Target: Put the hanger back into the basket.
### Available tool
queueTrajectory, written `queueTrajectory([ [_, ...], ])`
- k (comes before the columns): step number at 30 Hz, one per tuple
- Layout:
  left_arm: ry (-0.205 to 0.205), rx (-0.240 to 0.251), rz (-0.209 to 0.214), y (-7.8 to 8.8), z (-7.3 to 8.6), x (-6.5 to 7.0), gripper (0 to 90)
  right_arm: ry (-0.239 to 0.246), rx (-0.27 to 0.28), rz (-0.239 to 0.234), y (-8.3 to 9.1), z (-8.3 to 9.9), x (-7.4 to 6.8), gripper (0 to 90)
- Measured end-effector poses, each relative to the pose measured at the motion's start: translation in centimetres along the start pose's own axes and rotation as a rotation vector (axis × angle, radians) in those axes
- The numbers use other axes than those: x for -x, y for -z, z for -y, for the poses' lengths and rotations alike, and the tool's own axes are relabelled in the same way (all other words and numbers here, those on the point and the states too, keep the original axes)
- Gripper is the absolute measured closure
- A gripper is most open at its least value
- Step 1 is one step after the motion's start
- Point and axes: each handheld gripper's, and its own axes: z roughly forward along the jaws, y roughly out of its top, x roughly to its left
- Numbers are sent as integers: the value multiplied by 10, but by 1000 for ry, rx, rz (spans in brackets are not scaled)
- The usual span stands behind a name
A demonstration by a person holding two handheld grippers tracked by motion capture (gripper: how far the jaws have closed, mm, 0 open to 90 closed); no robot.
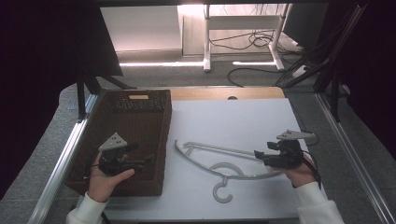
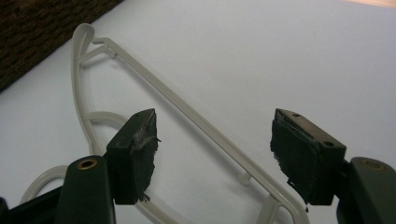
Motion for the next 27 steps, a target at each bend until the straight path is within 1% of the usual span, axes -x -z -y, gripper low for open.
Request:
queueTrajectory([
  [3, -2, -1, 0, 0, 0, 0, 201, 2, -25, 10, -1, 1, 0, 330],
  [5, -1, -2, 1, -1, 0, -1, 201, 12, -41, 13, -2, 1, 1, 338],
  [11, 4, -3, -2, -1, 0, -3, 201, 28, -76, 8, -6, 1, -1, 373],
  [12, 4, -4, -3, -1, 0, -3, 201, 40, -81, 9, -7, 1, -1, 382],
  [13, 4, -5, -4, -1, 0, -3, 201, 40, -81, 9, -7, 1, -1, 382],
  [14, 4, -5, -4, -1, 0, -3, 201, 57, -92, 8, -9, 0, -3, 399],
  [16, 5, -6, -5, -1, 0, -4, 201, 75, -101, 12, -10, -1, -5, 414],
  [17, 5, -6, -5, -1, 0, -4, 201, 75, -101, 12, -10, -1, -5, 414],
  [18, 6, -7, -2, -2, 0, -4, 201, 90, -113, 10, -12, -2, -8, 428],
  [21, 8, -5, 2, -2, 0, -4, 201, 100, -121, 6, -14, -3, -10, 439],
  [22, 9, -5, 3, -2, 0, -4, 201, 106, -128, -4, -17, -4, -13, 449],
  [24, 9, -6, 2, -2, 0, -4, 201, 122, -138, -10, -20, -5, -15, 457],
  [25, 9, -6, 2, -2, 0, -4, 201, 122, -138, -10, -20, -5, -15, 457],
  [26, 8, -7, -1, -2, 0, -4, 201, 132, -156, -21, -24, -7, -20, 466],
  [27, 8, -8, -2, -2, 0, -4, 201, 141, -161, -25, -26, -8, -22, 470],
])
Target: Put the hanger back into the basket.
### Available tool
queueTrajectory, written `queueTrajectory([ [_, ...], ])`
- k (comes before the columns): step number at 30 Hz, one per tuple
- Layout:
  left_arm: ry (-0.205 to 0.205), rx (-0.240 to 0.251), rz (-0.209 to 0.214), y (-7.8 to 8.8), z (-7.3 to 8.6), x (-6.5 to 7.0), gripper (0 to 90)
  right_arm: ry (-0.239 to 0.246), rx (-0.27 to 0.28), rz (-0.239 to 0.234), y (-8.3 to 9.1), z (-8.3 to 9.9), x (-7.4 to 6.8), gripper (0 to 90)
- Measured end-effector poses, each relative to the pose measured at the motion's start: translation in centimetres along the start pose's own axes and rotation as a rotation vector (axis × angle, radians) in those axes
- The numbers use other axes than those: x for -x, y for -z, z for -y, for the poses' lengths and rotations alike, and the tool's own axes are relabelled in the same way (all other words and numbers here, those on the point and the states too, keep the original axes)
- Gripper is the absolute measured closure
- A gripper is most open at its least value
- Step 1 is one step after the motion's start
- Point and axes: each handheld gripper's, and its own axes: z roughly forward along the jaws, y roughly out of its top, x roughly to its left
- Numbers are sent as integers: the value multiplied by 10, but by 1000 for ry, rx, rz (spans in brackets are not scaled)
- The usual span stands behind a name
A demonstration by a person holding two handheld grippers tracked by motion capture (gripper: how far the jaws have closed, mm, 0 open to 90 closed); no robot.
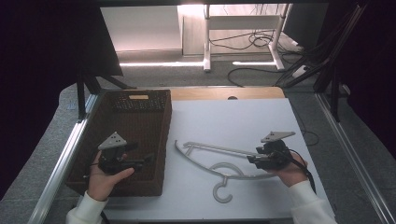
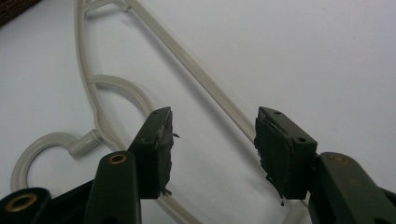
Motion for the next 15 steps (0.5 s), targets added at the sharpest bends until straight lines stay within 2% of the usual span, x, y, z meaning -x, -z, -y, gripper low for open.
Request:
queueTrajectory([
  [9, 3, -1, 0, -1, 0, 0, 201, 65, -81, -48, -20, -11, -14, 489],
  [11, 4, 1, 0, 0, 0, 0, 201, 77, -91, -45, -22, -12, -15, 484],
  [12, 4, 3, 1, 0, 0, -1, 201, 107, -111, -43, -27, -14, -19, 480],
  [15, 6, 7, 0, 1, -1, -1, 201, 122, -135, -53, -32, -18, -22, 484],
])
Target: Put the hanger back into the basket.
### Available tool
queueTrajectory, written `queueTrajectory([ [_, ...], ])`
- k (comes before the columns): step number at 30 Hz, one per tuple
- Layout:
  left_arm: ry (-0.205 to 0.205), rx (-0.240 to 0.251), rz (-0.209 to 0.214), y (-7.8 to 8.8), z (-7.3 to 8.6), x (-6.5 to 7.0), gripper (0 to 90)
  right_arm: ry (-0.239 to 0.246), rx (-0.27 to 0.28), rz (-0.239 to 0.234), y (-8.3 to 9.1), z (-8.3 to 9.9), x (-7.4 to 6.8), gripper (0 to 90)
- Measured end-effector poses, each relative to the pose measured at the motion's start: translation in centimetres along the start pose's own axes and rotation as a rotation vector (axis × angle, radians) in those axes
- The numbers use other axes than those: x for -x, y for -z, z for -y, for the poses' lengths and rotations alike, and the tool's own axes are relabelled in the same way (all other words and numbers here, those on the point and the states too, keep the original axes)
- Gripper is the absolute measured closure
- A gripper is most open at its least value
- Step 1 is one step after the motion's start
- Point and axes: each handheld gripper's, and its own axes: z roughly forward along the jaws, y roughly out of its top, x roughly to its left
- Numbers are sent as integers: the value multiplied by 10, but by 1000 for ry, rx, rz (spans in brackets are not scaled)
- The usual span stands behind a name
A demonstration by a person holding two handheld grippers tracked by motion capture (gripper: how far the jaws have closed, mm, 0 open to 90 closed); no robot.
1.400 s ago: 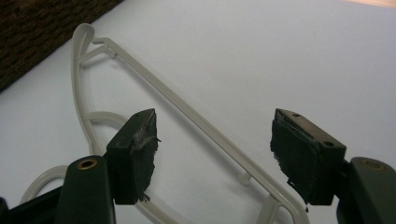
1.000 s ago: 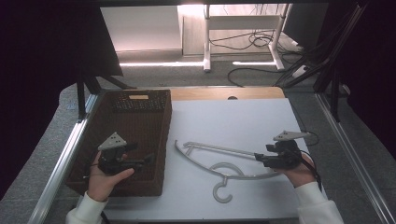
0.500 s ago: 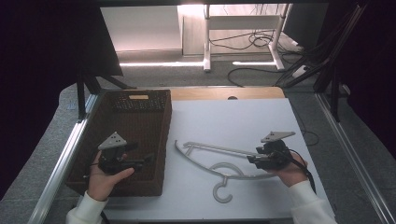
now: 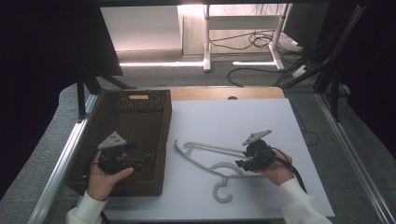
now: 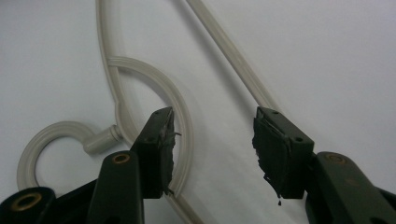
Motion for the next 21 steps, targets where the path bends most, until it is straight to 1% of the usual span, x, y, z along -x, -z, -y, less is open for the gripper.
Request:
queueTrajectory([
  [5, 1, 4, 2, 1, -1, 0, 201, 24, -47, -21, -11, -7, -2, 502],
  [7, -1, 2, 1, 1, -1, 0, 201, 30, -53, -25, -14, -9, -3, 506],
  [11, -2, 3, 4, 1, -1, -1, 201, 41, -93, -42, -25, -16, -4, 543],
  [16, -3, 3, 2, 1, -1, -1, 201, 55, -135, -48, -32, -15, -6, 581],
  [21, -3, 2, 2, 1, -1, -1, 201, 66, -157, -53, -37, -13, -8, 631],
])
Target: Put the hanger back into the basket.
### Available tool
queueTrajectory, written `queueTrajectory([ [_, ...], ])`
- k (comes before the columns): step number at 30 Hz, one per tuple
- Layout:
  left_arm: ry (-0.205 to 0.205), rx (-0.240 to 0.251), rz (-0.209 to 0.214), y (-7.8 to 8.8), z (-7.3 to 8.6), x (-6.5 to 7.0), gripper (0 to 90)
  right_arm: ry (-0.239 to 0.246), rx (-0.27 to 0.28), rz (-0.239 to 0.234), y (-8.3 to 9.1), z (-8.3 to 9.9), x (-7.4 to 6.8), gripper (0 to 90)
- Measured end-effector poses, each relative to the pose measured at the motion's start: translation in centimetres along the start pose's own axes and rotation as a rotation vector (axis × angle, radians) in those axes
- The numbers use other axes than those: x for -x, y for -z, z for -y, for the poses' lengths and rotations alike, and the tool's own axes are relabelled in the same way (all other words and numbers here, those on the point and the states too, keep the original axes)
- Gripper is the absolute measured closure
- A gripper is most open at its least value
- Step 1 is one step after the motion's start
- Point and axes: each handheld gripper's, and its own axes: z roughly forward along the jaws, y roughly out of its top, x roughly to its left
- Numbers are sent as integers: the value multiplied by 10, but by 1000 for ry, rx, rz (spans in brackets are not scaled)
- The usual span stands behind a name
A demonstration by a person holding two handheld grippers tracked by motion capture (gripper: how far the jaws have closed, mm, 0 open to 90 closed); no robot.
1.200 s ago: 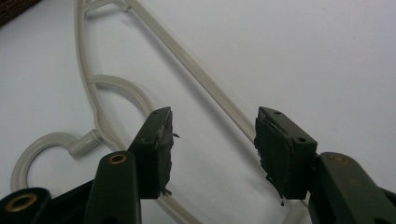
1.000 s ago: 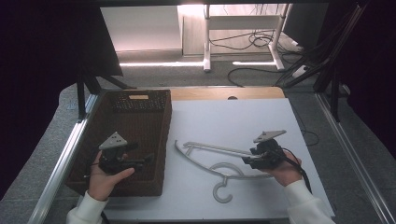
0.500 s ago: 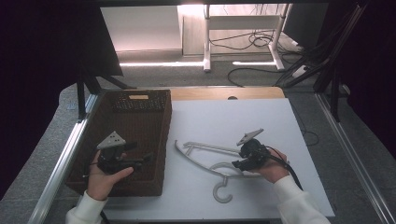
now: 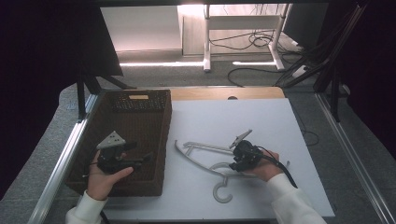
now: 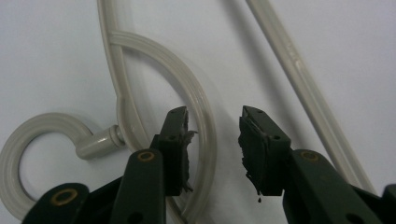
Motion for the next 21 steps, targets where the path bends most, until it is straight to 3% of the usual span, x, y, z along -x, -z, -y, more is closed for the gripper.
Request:
queueTrajectory([
  [14, -4, -4, -2, -1, 0, 1, 201, 42, -49, 6, -12, -1, -4, 784],
  [21, -5, -6, -3, -2, 0, 1, 201, 70, -47, 7, -12, -1, -4, 798],
])
